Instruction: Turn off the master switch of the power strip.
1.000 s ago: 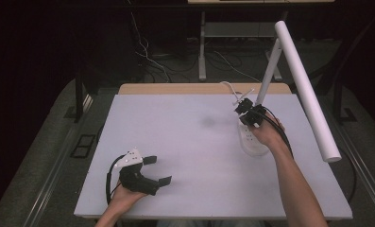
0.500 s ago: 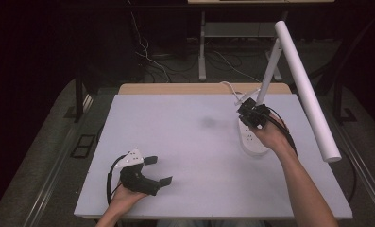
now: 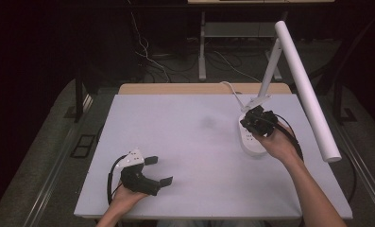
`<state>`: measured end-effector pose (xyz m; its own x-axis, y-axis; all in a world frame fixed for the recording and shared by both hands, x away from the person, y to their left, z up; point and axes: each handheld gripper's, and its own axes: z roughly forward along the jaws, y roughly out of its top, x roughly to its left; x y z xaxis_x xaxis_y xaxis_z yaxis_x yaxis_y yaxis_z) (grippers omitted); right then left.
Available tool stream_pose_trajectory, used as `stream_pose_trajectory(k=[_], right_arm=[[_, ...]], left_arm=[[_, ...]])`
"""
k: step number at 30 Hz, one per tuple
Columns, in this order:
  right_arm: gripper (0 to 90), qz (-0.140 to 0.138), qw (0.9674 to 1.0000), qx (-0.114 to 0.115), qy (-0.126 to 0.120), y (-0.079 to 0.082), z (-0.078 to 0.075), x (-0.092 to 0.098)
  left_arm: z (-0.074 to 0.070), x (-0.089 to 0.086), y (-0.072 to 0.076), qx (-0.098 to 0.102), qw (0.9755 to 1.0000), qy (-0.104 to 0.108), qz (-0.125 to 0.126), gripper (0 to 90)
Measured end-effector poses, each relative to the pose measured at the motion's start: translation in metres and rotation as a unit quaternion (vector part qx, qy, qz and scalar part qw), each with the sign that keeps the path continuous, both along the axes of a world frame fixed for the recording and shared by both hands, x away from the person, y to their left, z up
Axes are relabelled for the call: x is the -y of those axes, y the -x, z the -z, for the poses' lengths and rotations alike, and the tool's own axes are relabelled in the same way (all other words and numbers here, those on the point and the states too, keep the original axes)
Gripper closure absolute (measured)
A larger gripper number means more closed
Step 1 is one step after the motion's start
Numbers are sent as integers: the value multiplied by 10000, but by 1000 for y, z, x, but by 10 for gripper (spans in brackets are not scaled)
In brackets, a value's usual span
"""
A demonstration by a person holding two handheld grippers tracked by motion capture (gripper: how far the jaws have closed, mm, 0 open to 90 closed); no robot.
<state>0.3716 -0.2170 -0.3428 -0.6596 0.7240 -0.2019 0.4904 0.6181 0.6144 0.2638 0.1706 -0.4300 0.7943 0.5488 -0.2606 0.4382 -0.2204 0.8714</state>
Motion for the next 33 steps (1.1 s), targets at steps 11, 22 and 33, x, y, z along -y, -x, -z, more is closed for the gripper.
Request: stream_pose_trajectory(k=[11, 22, 33], right_arm=[[729, -77, 9964, -69, -840, 33, 3, 20], [260, 143, 9869, -250, -1587, 62, 13, 34], [0, 73, 9795, -473, -1957, 93, 36, 46]], left_arm=[[0, 0, 0, 9, 10000, -7, -7, 0], [0, 1, 1, -6, 10000, -2, -13, 0], [0, 1, 1, 9, 10000, -36, 25, 0]])
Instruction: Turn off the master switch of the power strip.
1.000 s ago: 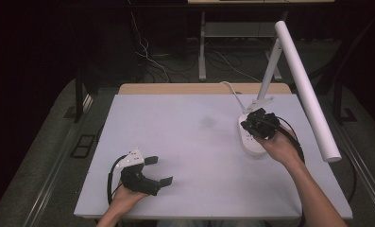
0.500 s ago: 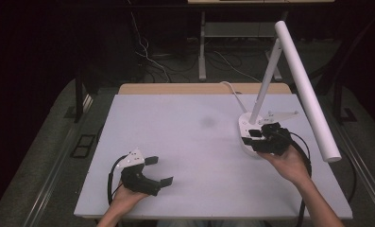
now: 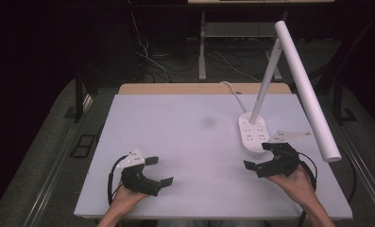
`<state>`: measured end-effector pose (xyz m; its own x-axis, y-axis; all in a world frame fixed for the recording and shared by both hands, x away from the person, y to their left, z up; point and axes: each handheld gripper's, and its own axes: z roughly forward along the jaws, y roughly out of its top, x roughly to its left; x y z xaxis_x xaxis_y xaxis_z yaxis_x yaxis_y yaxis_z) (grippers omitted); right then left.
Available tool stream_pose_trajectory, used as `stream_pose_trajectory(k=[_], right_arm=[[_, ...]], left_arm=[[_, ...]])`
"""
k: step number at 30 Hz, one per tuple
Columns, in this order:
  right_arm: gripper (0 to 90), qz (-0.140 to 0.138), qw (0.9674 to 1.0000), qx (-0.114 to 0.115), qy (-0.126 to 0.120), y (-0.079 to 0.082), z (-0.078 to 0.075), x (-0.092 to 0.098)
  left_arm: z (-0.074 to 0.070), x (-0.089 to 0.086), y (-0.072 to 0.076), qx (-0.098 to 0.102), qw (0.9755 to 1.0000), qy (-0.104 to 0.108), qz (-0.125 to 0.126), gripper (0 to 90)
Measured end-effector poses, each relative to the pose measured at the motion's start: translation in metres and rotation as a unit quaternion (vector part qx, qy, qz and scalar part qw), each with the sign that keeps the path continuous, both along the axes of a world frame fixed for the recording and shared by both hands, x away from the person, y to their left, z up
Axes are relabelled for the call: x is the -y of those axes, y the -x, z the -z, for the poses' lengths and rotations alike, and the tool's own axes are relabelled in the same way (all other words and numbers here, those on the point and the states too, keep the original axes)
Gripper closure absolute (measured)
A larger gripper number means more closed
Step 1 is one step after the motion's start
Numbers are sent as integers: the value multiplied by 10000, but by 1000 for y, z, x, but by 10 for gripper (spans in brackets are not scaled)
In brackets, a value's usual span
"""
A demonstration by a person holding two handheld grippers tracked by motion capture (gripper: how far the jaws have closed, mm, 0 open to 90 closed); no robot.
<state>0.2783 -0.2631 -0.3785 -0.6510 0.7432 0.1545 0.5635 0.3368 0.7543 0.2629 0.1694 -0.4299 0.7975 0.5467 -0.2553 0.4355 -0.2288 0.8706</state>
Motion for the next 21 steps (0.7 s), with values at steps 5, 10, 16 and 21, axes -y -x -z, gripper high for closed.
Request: stream_pose_trajectory(k=[5, 10, 16, 21], right_arm=[[0, 19, 9999, -21, -125, 10, 15, 9], [0, 150, 9996, 21, -246, 22, 29, 17], [0, 253, 9992, -16, -305, 33, 37, 21], [0, 279, 9987, -13, -419, 39, 40, 22]], left_arm=[[0, 0, 0, -1, 10000, -10, -4, 0], [0, 0, 0, -15, 10000, -8, -11, 0], [0, 0, 0, -1, 10000, -9, -13, 0], [0, 0, -1, -4, 10000, -28, -13, 0]])
